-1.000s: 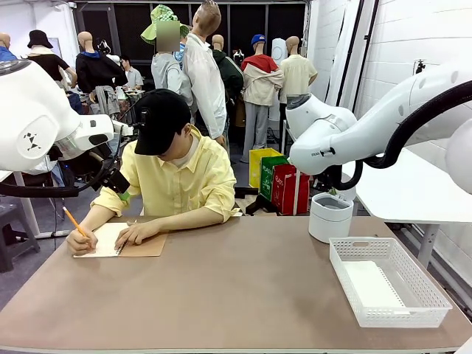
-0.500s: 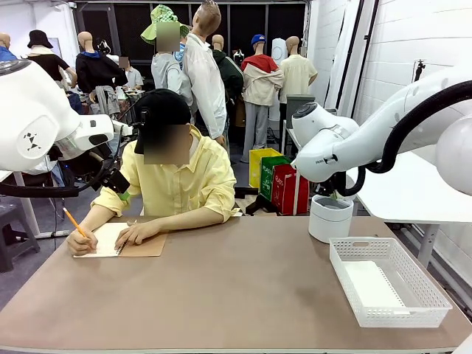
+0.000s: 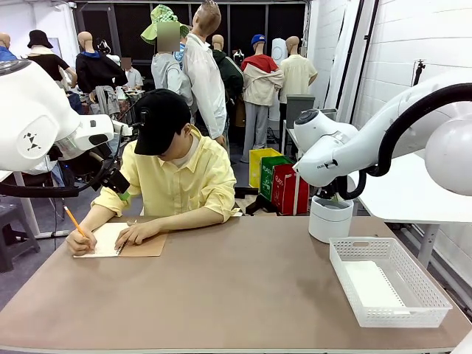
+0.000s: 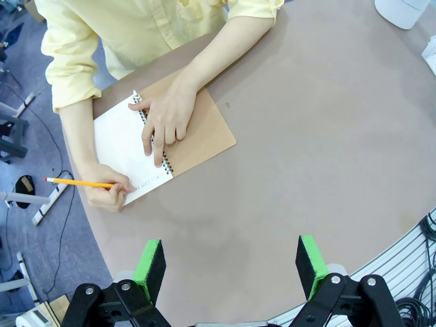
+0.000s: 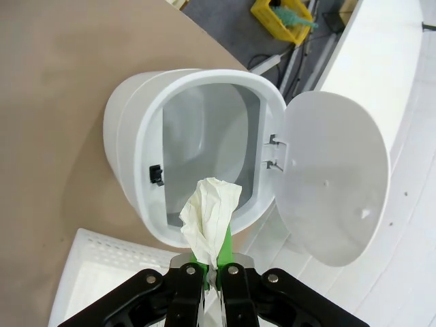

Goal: Sort the paper based on its condition.
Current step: If a person hands you a paper, place it in the Organizing basket , and if it's crumpled, put it in the Trash can.

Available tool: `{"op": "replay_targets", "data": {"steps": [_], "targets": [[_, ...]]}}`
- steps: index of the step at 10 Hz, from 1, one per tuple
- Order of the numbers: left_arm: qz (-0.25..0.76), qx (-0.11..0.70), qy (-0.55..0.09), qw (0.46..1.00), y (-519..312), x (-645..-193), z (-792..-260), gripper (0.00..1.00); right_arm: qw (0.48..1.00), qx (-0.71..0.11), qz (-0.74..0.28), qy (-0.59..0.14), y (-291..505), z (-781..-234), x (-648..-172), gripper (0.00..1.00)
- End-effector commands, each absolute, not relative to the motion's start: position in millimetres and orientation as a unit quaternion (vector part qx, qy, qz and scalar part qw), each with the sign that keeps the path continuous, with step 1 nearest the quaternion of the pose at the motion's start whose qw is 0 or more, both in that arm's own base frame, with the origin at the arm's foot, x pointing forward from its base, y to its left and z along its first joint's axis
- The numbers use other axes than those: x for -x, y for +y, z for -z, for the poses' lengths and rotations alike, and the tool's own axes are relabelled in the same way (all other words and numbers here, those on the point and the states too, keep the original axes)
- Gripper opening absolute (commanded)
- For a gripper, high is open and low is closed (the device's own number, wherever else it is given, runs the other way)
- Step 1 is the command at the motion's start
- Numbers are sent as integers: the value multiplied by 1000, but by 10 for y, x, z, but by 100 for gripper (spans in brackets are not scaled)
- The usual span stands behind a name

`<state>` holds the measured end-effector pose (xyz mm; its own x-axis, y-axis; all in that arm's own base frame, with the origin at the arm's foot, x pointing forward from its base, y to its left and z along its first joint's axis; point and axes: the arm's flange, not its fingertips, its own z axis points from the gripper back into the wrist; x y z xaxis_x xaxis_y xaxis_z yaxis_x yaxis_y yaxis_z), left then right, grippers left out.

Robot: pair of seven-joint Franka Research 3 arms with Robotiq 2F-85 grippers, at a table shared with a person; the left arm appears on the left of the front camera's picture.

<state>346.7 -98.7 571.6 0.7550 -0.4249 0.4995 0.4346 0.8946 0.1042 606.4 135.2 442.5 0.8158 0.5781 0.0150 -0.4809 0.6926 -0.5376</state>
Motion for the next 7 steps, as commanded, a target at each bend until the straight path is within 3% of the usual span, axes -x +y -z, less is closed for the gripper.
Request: {"op": "replay_targets", "data": {"steps": [1,5,7], "targets": [[230,7,-265,936,-973,-3469,-5719,100,913,281,-274,-108,1359,-4373,-6191,0],[230,7,-265,936,-973,-3469,-5719,100,915,282,-269,-109,1360,-4298,-6343,2],[230,7,-265,936,-973,-3469,-5719,100,915,281,-269,-110,1372,-4267,-6365,28]]}}
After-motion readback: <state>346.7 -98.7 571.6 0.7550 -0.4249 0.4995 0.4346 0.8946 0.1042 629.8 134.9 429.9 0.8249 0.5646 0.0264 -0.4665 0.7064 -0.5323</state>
